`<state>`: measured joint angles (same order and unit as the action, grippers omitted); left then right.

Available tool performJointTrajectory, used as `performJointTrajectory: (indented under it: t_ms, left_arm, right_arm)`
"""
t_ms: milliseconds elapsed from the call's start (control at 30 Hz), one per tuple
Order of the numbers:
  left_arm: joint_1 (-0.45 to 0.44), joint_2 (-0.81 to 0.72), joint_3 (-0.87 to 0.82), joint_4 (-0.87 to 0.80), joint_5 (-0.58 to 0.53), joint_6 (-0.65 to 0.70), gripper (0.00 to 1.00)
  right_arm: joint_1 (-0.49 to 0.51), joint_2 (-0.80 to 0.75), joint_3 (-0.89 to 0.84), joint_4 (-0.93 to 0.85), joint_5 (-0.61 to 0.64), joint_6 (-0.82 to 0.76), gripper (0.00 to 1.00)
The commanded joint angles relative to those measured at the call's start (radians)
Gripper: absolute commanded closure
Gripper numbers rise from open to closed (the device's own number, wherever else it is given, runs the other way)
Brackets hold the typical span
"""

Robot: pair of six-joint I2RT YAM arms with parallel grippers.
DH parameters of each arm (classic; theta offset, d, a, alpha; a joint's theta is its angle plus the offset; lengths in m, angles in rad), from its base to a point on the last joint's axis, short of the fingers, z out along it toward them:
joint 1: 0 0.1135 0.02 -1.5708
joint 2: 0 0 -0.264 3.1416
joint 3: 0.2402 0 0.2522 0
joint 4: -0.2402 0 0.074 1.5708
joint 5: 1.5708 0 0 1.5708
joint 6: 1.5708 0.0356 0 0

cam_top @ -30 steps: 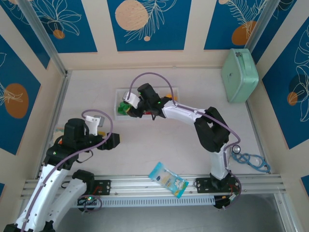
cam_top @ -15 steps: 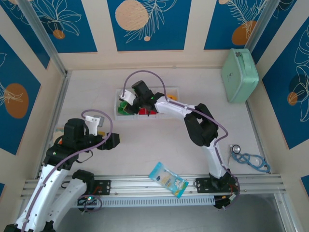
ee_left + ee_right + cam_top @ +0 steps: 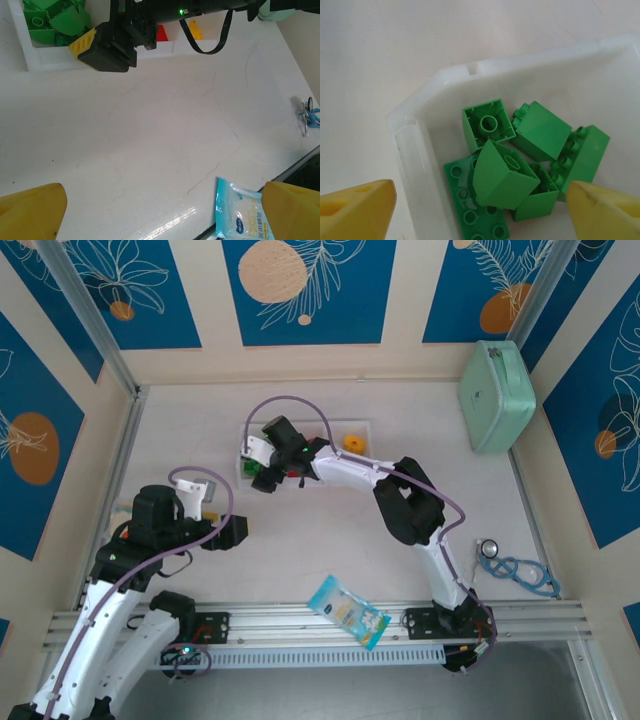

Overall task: Sort the legos into containers by color
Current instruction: Place the lego in the container, then reset both arms

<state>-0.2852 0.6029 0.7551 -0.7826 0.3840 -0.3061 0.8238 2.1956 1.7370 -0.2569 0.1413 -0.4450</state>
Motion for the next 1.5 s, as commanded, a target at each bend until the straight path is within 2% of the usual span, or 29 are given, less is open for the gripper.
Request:
performJointTrajectory:
  t_ms: [0, 200, 367, 467, 567, 700, 800, 1000, 1100, 1233, 1333, 1467]
  left_arm:
    - [0.012, -0.013, 0.019, -0.004, 0.008, 0.007, 0.01]
    - [0.012, -0.020, 0.020, -0.009, -0.013, 0.003, 0.01]
    - [0.012, -0.024, 0.023, -0.014, -0.050, -0.006, 0.01]
    - [0.012, -0.018, 0.021, -0.011, -0.111, -0.028, 0.01]
    - [0.012, -0.009, 0.005, 0.019, -0.228, -0.052, 0.01]
    - [0.009, -0.001, -0.072, 0.209, -0.252, -0.041, 0.01]
    - [0.009, 0.035, -0.120, 0.357, -0.395, -0.065, 0.01]
    - [0.011, 0.215, -0.208, 0.756, -0.511, 0.076, 0.01]
    - [0.014, 0.302, -0.264, 0.955, -0.618, 0.123, 0.01]
    - [0.028, 0.403, -0.326, 1.149, -0.774, 0.191, 0.01]
    - [0.057, 0.448, -0.381, 1.280, -0.852, 0.234, 0.01]
    - [0.159, 0.468, -0.419, 1.323, -0.851, 0.160, 0.01]
  right_arm:
    - [0.011, -0.102, 0.014, 0.001, 0.052, -0.002, 0.00]
    - [-0.004, -0.254, -0.070, 0.019, 0.099, 0.034, 0.01]
    - [-0.061, -0.449, -0.223, 0.041, 0.124, 0.133, 0.01]
    - [-0.123, -0.610, -0.357, 0.078, 0.114, 0.233, 0.01]
    - [-0.216, -0.801, -0.519, 0.117, 0.091, 0.341, 0.01]
    - [-0.384, -1.042, -0.728, 0.128, 0.079, 0.475, 0.01]
    - [-0.537, -1.202, -0.881, 0.116, 0.047, 0.562, 0.01]
    - [-0.798, -1.440, -1.186, 0.150, 0.076, 0.675, 0.01]
    - [-0.898, -1.488, -1.323, 0.248, 0.044, 0.742, 0.01]
    - [-0.946, -1.435, -1.432, 0.416, 0.047, 0.751, 0.01]
    - [-0.948, -1.318, -1.459, 0.564, 0.049, 0.728, 0.01]
    - [-0.944, -1.094, -1.434, 0.740, 0.020, 0.738, 0.01]
